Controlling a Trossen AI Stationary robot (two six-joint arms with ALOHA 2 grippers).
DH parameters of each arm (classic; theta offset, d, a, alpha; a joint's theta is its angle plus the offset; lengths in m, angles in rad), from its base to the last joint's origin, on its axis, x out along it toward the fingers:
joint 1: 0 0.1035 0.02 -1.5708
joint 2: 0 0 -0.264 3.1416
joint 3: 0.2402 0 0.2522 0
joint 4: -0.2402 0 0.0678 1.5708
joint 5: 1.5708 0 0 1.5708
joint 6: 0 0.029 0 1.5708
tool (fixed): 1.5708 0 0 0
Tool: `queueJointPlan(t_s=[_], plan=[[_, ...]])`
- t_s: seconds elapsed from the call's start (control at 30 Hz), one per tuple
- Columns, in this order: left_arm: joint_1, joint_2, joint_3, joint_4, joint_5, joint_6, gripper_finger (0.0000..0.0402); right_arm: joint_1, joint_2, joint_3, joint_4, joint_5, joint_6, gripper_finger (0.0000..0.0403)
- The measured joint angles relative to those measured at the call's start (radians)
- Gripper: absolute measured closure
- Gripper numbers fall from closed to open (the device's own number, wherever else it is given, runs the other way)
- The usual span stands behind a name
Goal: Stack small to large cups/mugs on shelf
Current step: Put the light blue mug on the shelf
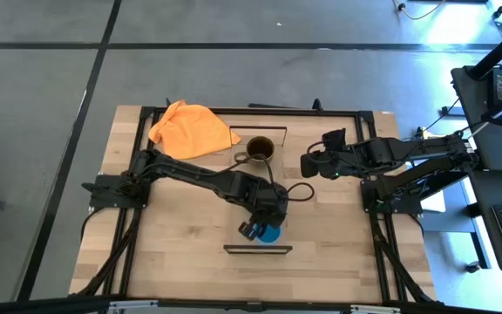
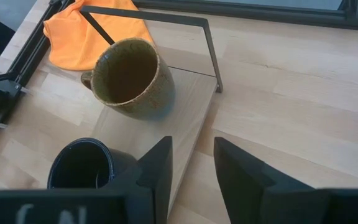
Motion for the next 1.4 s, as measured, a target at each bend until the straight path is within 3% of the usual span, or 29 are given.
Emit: queueJointPlan(t_s=[0.2, 0.5, 0.77, 0.9, 1.03, 1.2, 1.4], plan=[[0.001, 0.000, 0.000, 0.006, -0.064, 0.038, 0.0332, 0.000, 0.000, 0.000, -0.014, -0.002, 0.000, 0.0283], [0.024, -0.044, 0.002, 0.019, -0.049, -0.036, 0.0331, 0.006, 0.000, 0.000, -0.081, -0.066, 0.004, 0.0283], [0.012, -0.143, 0.136, -0.053, 0.001, -0.245, 0.0331, 0.050, 0.000, -0.025, -0.039, -0.172, 0.008, 0.0283], [-0.018, -0.191, 0.135, -0.103, -0.056, -0.329, 0.0331, 0.090, 0.003, -0.132, 0.093, -0.257, 0.049, 0.0297], [-0.022, -0.210, 0.047, -0.171, -0.103, -0.422, 0.0331, 0.130, 0.005, -0.268, 0.322, -0.273, 0.097, 0.0335], [-0.066, -0.301, -0.177, -0.058, -0.107, -0.555, 0.0331, 0.170, 0.005, -0.378, 0.529, -0.282, 0.144, 0.0394], [-0.135, -0.485, -0.464, 0.167, -0.216, -0.799, 0.0331, 0.213, 0.011, -0.443, 0.647, -0.292, 0.221, 0.0393]])
